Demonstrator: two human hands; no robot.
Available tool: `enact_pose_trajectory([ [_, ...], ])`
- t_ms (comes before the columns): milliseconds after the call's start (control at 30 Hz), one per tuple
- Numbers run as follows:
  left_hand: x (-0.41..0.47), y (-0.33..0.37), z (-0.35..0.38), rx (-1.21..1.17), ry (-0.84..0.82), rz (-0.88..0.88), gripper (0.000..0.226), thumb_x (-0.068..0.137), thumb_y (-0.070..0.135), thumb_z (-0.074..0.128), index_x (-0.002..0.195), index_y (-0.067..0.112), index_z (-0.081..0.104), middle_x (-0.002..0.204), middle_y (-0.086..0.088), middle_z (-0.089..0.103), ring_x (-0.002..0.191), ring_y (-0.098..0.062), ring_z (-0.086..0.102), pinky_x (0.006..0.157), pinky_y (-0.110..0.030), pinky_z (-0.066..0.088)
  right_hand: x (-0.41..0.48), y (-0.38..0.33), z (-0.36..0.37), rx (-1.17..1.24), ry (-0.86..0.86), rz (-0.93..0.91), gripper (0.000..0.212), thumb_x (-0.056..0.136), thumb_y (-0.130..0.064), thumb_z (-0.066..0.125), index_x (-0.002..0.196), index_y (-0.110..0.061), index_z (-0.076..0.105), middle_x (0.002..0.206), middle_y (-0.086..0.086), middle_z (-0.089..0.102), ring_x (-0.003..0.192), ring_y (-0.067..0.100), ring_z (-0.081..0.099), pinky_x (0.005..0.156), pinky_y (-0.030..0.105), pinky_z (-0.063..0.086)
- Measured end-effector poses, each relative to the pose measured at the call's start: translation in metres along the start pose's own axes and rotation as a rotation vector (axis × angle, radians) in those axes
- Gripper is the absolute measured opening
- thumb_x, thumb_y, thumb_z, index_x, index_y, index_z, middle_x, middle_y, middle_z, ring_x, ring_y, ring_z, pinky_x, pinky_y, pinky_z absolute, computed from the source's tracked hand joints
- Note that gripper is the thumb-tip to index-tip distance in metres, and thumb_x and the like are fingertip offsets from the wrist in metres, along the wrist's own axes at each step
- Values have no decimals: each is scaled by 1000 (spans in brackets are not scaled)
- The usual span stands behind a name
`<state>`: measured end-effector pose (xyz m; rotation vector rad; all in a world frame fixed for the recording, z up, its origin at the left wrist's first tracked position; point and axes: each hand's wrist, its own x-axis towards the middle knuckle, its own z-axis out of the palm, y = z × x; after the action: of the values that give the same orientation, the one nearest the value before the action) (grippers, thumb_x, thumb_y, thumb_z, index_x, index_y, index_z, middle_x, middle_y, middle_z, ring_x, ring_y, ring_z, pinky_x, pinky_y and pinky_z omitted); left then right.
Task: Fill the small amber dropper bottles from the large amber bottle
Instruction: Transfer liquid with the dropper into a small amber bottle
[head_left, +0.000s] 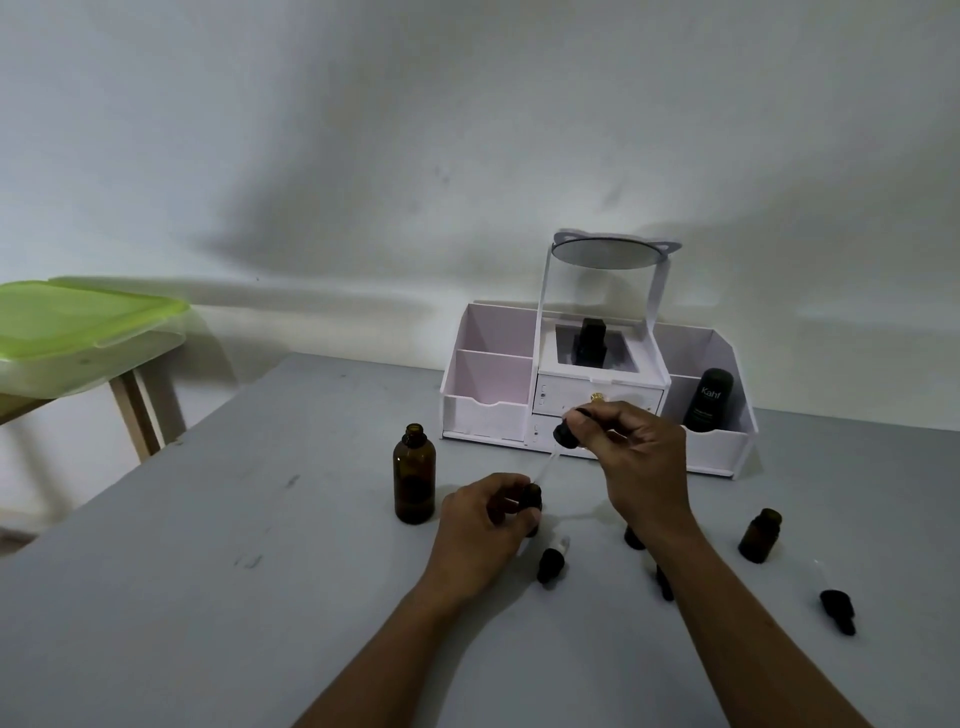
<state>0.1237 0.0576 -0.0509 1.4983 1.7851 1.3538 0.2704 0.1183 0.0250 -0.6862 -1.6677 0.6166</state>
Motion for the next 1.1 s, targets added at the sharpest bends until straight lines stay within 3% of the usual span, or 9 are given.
enact_pose_trajectory([
  [133,0,-1,0,2,-6,-3,42,84,24,72,125,24,62,116,8,68,99,-3,64,84,-7,45,0,0,1,-7,-12,-9,18,85,-4,75,87,-21,74,78,-17,72,77,-6,70,76,4,49],
  [300,0,0,0,2,-2,-23,44,84,26,72,126,25,61,117,8,67,100,-3,63,84,-8,46,3,-6,2,39,-30,10,7,86,-7,75,90,-12,76,81,-3,77,75,8,75,72,17,58],
  [467,-20,5,-13,-27,59,-19,41,83,30,72,123,30,61,113,17,64,99,3,60,84,-13,51,16,-29,3,66,44,-45,13,85,-10,75,94,-18,74,84,-9,74,77,-3,72,72,9,54],
  [600,-43,10,-46,-78,235,32,29,82,28,74,108,36,65,95,23,66,89,6,63,72,-5,48,31,-51,12,177,75,-32,19,86,-12,75,88,-30,73,77,-20,75,79,2,73,73,16,57],
  [733,-47,0,-88,-63,484,78,24,80,12,75,96,29,70,88,21,68,82,5,66,67,-5,48,39,-67,34,303,27,-38,18,86,-5,74,86,-23,74,79,-8,78,77,17,76,75,27,62],
  [933,-25,-23,-113,-50,562,90,35,75,17,80,109,19,70,97,10,70,88,-7,68,72,-11,53,39,-69,69,304,-23,-25,16,87,-9,74,86,-24,75,80,-3,77,79,22,76,77,38,63],
  [1100,-17,-29,-104,-83,484,113,49,70,35,75,115,18,68,103,10,69,94,1,65,75,-13,53,42,-62,83,292,-17,6,16,86,-11,76,85,-27,75,81,-6,77,80,18,75,79,39,63],
])
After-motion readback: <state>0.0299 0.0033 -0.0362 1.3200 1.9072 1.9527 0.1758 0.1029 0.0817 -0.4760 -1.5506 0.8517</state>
